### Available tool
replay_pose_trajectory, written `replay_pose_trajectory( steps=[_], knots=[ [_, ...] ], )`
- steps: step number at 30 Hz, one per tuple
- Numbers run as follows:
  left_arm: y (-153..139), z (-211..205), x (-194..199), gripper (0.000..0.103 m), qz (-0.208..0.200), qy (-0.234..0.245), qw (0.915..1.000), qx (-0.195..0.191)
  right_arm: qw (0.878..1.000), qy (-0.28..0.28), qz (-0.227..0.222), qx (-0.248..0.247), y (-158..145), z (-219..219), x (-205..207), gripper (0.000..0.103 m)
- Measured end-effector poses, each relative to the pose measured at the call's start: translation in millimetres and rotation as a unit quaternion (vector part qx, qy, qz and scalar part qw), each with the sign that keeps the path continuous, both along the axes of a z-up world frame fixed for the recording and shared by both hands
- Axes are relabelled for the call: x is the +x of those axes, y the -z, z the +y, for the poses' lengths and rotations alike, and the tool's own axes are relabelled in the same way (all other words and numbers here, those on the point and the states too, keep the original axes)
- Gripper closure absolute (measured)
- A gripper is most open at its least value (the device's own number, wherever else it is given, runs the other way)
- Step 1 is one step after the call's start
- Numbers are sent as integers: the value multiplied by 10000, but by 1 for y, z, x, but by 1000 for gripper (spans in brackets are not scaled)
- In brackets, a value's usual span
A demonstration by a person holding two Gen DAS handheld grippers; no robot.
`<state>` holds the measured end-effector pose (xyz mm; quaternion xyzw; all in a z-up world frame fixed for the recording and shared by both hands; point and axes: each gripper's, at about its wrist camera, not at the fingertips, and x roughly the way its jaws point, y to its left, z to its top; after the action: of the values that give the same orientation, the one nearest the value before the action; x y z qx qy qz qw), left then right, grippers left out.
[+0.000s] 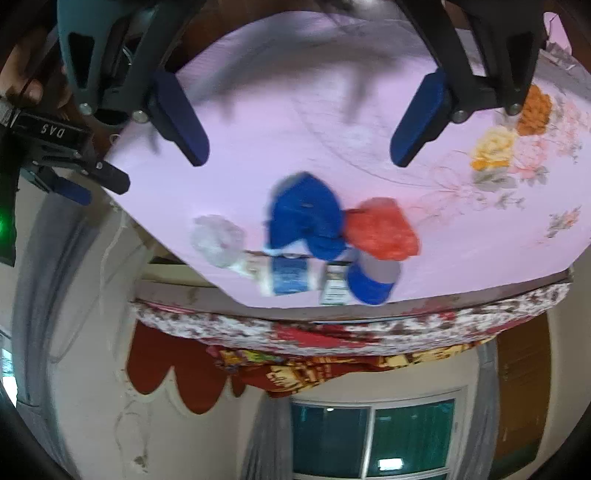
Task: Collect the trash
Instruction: 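Grasp the blue cloth with the left tool while the right tool grasps the clear plastic bag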
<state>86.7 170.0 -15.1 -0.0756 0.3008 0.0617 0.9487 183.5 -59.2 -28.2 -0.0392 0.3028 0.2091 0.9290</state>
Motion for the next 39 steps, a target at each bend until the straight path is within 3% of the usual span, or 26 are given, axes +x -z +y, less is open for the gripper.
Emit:
replay_pose_trajectory(
  steps=[9,13,18,27,33,36,38,39],
  knots=[
    [9,21,43,32,300,60,9995,-55,9997,-167,147,-131,-4,44,42,2],
    [14,27,62,35,383,66,9991,-178,9987,-273,316,-287,1,59,69,18],
    [24,29,86,47,596,152,9977,-277,9976,-325,497,-349,8,69,98,22],
    [37,39,113,48,820,138,9946,-622,9933,-402,934,-541,29,87,144,33],
    [39,42,124,57,842,152,9933,-772,9928,-426,1003,-502,34,89,153,40],
    [41,44,127,73,882,157,9921,-881,9924,-455,1053,-453,35,92,158,51],
    [39,44,125,87,845,190,9925,-866,9920,-503,1072,-444,35,94,157,70],
    [38,44,124,87,842,201,9926,-853,9921,-531,1061,-413,35,93,156,72]
  ],
)
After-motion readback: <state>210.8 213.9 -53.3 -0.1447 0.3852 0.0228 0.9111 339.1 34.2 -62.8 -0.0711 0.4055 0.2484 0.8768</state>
